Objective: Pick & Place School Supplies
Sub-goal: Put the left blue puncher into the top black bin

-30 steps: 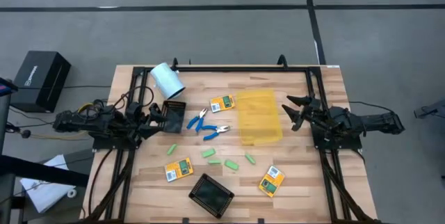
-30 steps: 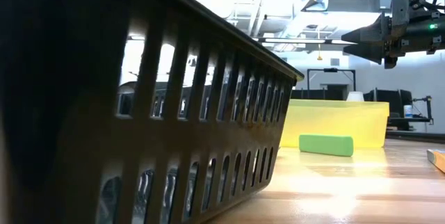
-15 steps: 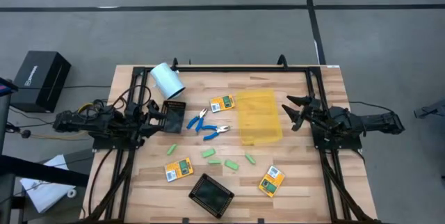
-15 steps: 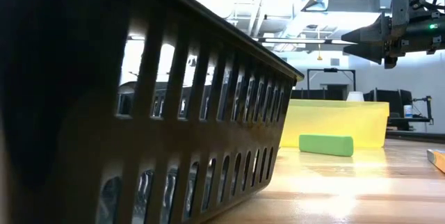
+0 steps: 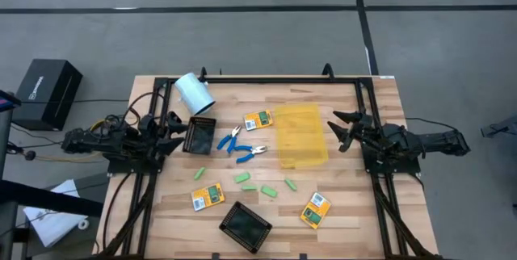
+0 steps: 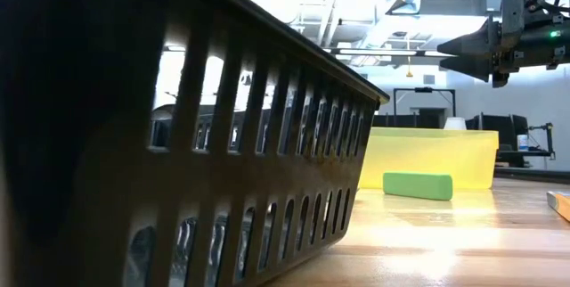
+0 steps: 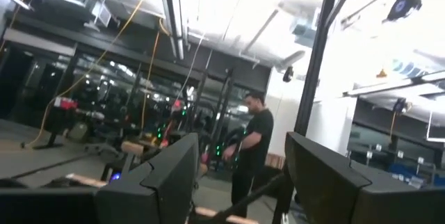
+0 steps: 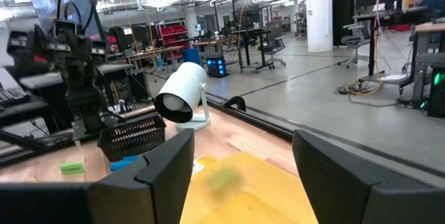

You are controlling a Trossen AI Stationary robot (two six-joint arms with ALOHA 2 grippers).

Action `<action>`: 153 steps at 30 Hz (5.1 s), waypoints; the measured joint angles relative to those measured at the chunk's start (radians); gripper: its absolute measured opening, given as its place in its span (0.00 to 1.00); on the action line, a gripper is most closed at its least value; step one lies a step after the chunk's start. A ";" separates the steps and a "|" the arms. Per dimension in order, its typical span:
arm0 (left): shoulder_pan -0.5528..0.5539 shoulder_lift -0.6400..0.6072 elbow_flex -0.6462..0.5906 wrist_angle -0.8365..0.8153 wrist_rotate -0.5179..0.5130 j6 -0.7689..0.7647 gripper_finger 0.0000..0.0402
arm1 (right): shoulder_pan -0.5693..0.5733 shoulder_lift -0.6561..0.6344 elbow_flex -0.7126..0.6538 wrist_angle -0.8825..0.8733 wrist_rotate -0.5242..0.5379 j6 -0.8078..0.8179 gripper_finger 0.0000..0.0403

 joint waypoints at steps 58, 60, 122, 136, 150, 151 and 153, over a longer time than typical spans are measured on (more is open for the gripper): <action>0.086 0.772 0.872 -0.685 -0.189 -0.051 0.44 | -0.080 0.761 0.871 0.518 -0.133 -0.096 0.58; 0.110 0.803 0.906 -0.804 -0.172 -0.051 0.44 | -0.080 0.776 0.959 0.373 -0.109 -0.117 0.58; 0.343 1.595 0.929 -1.095 0.298 -0.311 0.48 | -0.178 0.979 1.399 -0.233 -0.161 -0.057 0.58; 0.343 1.658 0.928 -1.034 0.307 -0.344 0.46 | -0.179 0.979 1.399 -0.188 -0.210 -0.057 0.58; 0.343 1.670 0.907 -1.034 0.307 -0.344 0.18 | -0.179 0.978 1.399 -0.186 -0.210 -0.057 0.58; 0.343 1.670 0.907 -1.035 0.308 -0.344 0.13 | -0.179 0.978 1.399 -0.185 -0.210 -0.057 0.58; 0.343 1.670 0.907 -1.035 0.308 -0.344 0.07 | -0.179 0.978 1.399 -0.183 -0.210 -0.057 0.58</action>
